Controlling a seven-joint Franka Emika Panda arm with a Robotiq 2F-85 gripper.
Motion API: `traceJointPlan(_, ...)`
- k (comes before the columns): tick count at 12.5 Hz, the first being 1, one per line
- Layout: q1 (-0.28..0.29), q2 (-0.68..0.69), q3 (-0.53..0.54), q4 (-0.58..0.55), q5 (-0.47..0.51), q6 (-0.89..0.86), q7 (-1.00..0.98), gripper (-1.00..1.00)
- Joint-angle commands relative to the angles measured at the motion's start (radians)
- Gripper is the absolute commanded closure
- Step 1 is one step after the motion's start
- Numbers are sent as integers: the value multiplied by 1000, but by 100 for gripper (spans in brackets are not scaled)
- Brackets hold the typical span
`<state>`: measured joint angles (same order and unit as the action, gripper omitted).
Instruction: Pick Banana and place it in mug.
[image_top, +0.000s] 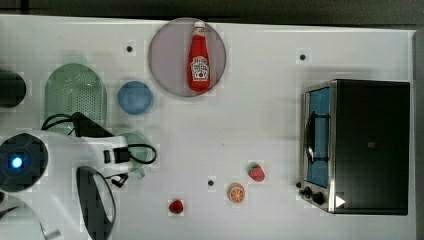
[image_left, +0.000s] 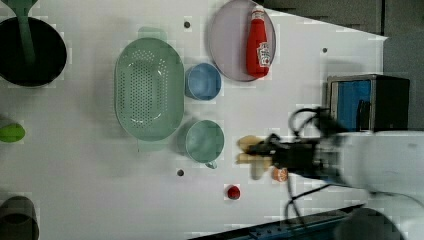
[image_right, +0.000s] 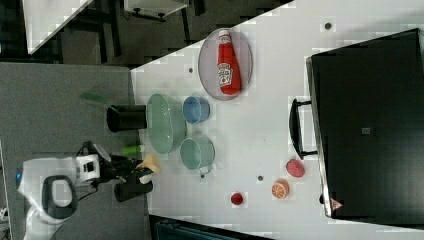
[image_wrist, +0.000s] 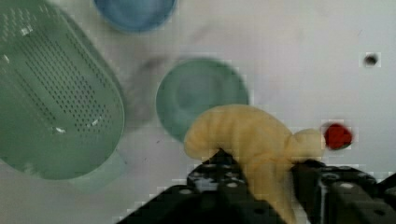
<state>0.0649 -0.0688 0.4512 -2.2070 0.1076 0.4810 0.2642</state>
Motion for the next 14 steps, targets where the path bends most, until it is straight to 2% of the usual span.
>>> traceJointPlan(1, -37, 79, 33, 10, 20, 87, 194, 26)
traceJointPlan(5, -36, 213, 59, -20, -2, 259, 258, 26)
traceJointPlan(10, -36, 298, 35, -89, -115, 431, 276, 26)
traceJointPlan(11, -36, 311, 34, -99, -115, 445, 276, 18)
traceJointPlan(14, -36, 336, 35, -113, -116, 509, 276, -46)
